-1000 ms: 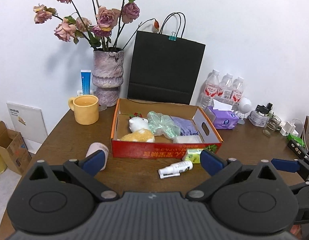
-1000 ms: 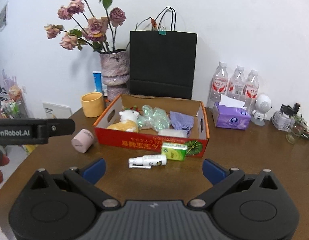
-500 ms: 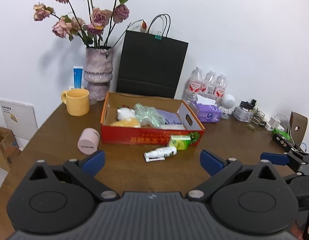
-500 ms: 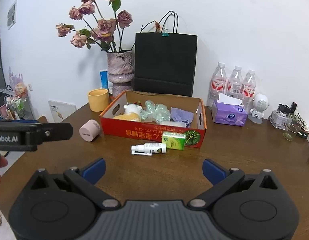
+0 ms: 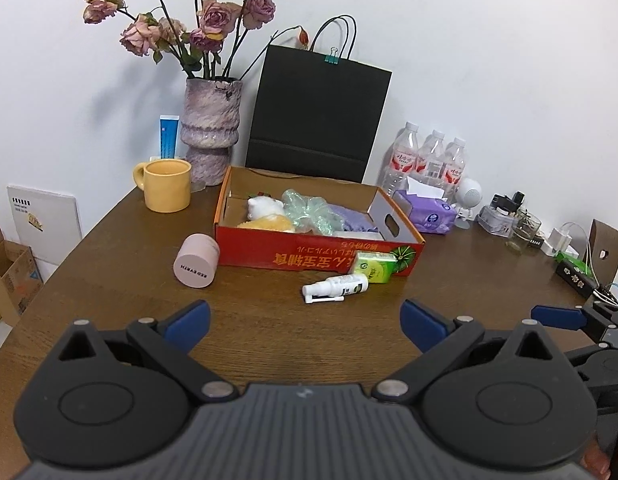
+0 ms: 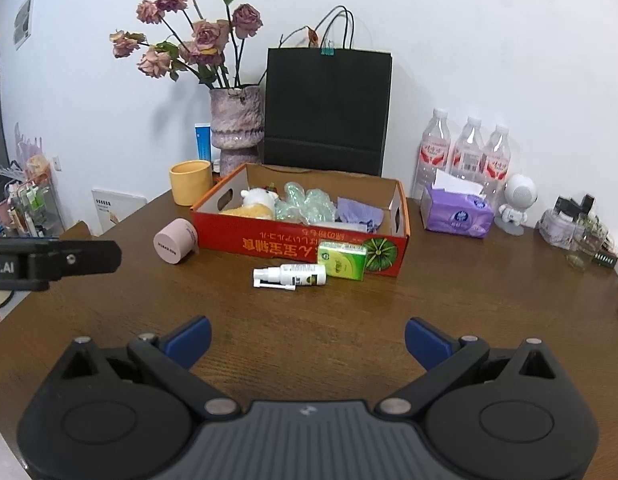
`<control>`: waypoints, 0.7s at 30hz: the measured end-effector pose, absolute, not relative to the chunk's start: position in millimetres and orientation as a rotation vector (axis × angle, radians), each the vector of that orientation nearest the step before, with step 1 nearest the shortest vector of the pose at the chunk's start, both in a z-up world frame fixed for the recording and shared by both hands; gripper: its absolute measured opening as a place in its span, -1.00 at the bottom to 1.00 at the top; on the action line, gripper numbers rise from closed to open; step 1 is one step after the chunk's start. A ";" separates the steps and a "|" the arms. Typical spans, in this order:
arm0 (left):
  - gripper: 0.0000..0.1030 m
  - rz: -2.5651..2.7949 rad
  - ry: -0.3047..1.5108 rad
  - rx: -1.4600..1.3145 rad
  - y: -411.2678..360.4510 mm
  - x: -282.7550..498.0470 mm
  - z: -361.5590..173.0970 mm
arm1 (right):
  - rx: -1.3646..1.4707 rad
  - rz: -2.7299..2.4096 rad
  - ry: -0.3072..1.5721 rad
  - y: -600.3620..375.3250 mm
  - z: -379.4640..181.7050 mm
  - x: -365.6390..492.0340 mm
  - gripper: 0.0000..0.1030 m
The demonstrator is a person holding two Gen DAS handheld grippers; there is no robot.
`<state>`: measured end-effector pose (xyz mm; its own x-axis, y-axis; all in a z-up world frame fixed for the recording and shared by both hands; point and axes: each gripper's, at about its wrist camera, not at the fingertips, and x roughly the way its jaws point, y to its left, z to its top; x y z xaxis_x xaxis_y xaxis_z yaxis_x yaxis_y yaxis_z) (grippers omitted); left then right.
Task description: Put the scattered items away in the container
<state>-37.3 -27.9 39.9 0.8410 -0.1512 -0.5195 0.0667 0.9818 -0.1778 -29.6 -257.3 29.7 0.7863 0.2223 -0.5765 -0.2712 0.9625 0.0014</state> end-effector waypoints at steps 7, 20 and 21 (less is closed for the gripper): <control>1.00 -0.107 0.551 -0.132 -17.0 -29.3 36.3 | -0.096 0.245 0.604 -262.9 9.7 -16.5 1.00; 1.00 -0.077 0.605 -0.101 14.9 15.3 -2.5 | -0.018 0.272 0.652 -250.5 -37.6 33.4 1.00; 1.00 -0.073 0.607 -0.101 17.6 20.5 -5.2 | -0.015 0.273 0.652 -247.1 -40.2 38.4 1.00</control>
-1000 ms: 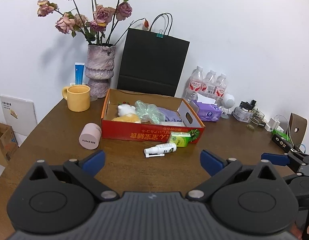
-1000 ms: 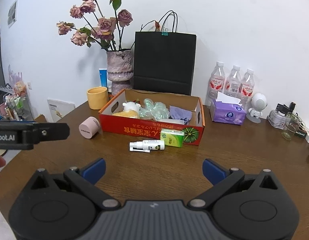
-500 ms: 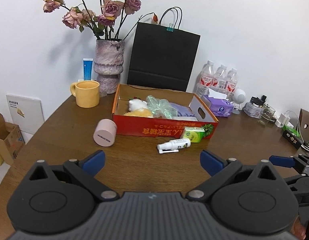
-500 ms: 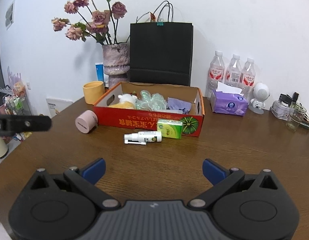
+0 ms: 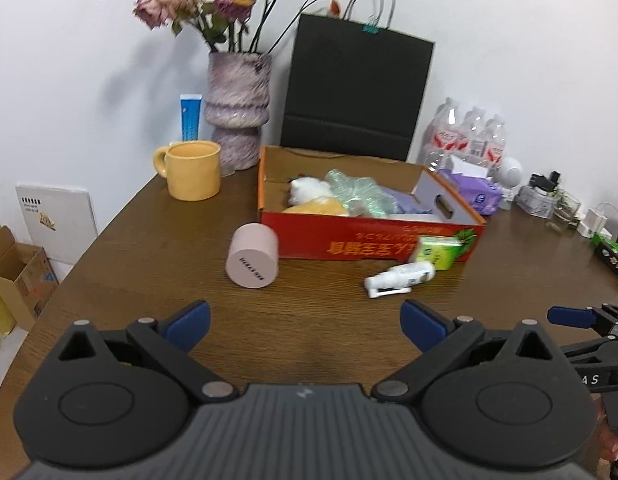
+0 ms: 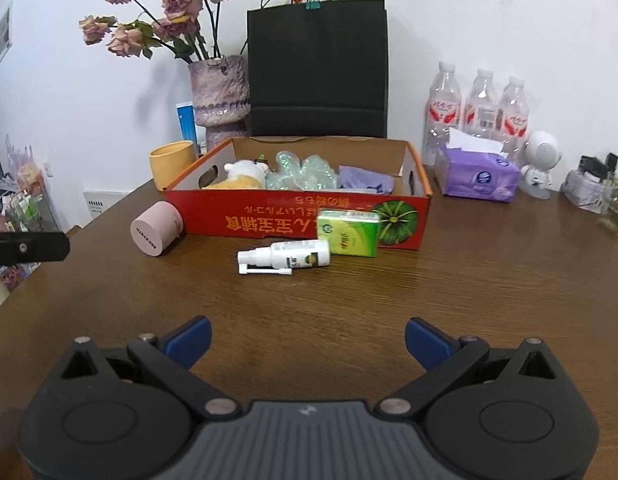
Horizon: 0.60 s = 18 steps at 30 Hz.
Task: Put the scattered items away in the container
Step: 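Reach the left gripper to the pink container while the right approaches the spray bottle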
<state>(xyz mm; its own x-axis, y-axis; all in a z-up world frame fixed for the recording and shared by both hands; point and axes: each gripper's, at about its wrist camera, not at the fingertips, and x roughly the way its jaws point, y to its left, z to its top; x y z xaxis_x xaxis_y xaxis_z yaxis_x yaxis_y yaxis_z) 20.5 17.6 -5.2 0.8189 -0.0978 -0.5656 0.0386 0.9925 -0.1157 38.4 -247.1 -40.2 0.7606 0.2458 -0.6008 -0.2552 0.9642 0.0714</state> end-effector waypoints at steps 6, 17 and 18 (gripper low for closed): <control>1.00 -0.067 0.627 -0.099 32.2 60.5 -21.9 | -0.005 0.283 0.657 -223.6 -57.3 73.3 1.00; 1.00 -0.061 0.698 -0.117 44.7 140.2 -61.1 | -0.045 0.248 0.688 -185.0 -90.3 133.2 1.00; 1.00 -0.059 0.700 -0.115 45.5 145.3 -64.8 | -0.045 0.246 0.693 -184.1 -92.6 137.3 1.00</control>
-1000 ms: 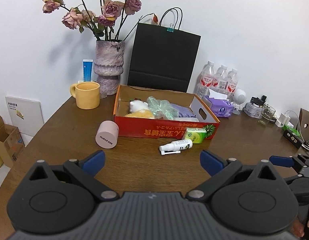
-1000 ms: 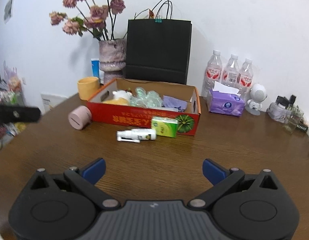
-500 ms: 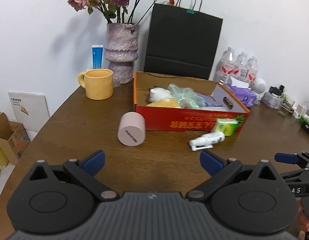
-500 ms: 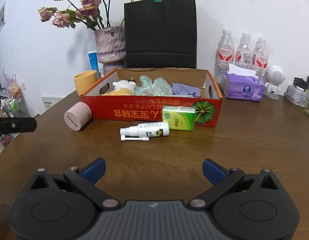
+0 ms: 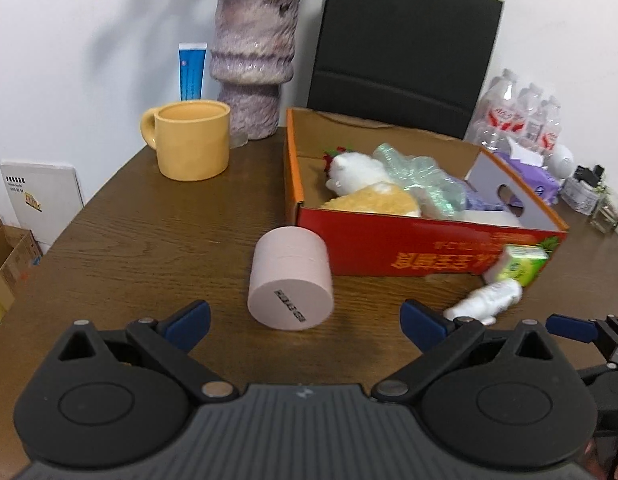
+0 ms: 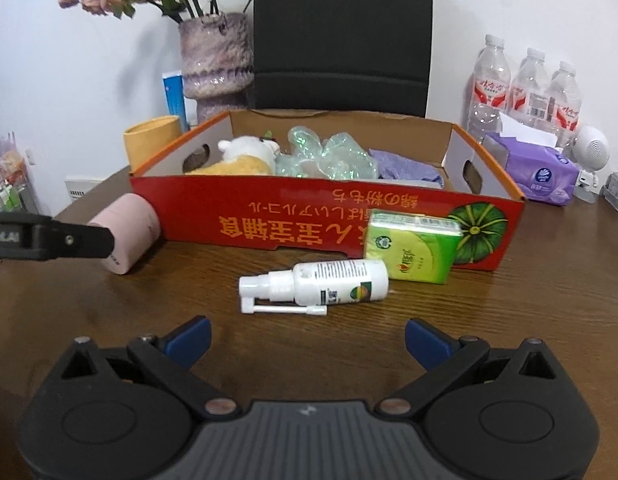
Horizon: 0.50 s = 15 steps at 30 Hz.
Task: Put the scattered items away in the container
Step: 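Reach the left gripper to the pink container while the right approaches the spray bottle, then grasp the pink container with the left gripper while the right grasps the spray bottle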
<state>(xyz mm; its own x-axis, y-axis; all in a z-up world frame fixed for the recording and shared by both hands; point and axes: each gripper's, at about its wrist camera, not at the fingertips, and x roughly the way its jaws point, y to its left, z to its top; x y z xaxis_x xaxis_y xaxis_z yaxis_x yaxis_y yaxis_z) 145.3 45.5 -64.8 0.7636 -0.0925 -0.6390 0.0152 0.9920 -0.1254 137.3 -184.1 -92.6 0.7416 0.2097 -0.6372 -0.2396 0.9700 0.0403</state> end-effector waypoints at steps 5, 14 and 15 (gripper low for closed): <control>1.00 -0.035 0.703 -0.168 50.9 170.6 -79.8 | -0.041 0.212 0.713 -178.9 -103.4 158.4 1.00; 0.91 -0.046 0.709 -0.198 54.2 193.7 -96.9 | -0.028 0.192 0.701 -175.3 -110.1 183.4 1.00; 0.90 -0.043 0.699 -0.189 53.8 194.0 -97.5 | -0.021 0.193 0.699 -175.9 -110.0 185.1 1.00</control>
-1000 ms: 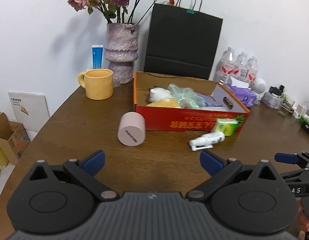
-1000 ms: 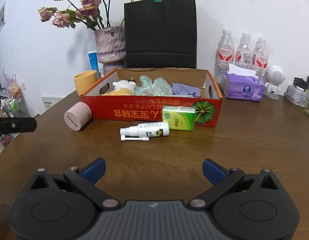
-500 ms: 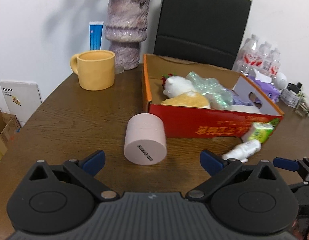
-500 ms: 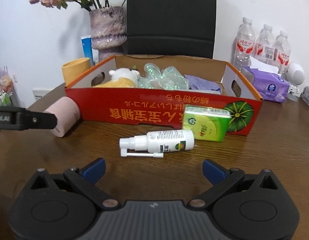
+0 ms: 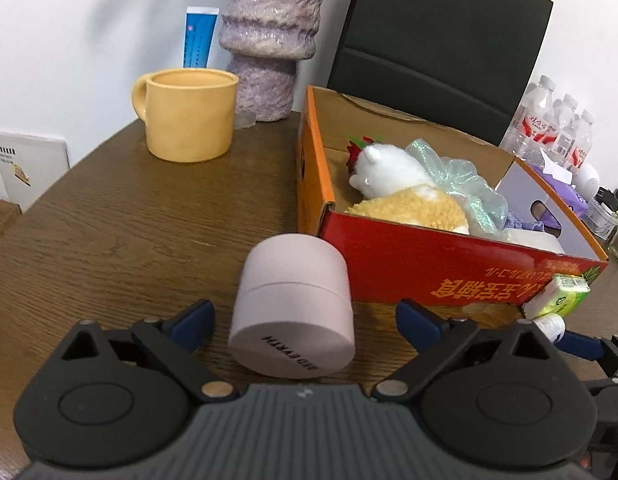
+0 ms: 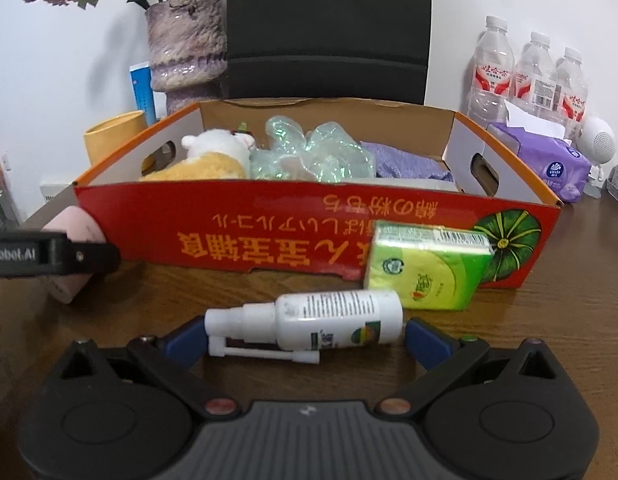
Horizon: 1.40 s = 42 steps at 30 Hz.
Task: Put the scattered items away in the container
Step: 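Grasp the pink container with the left gripper while the right grasps the spray bottle, then lift the pink container with the left gripper while the right carries the spray bottle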
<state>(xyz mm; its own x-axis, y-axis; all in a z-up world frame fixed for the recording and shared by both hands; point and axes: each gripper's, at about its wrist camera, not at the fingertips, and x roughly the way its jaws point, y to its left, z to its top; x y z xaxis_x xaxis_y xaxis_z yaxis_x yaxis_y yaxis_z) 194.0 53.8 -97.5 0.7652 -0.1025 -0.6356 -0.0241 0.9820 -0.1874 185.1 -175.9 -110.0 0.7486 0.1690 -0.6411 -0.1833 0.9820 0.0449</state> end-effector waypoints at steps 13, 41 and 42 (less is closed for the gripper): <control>0.54 -0.029 0.658 -0.151 51.2 190.8 -99.7 | -0.027 0.189 0.698 -174.9 -110.0 187.9 0.96; 0.09 -0.118 0.655 -0.127 39.6 167.2 -95.2 | -0.019 0.178 0.641 -180.9 -96.0 159.8 0.88; 0.09 -0.119 0.651 -0.127 38.9 163.9 -93.9 | -0.012 0.178 0.642 -182.5 -94.7 157.0 0.88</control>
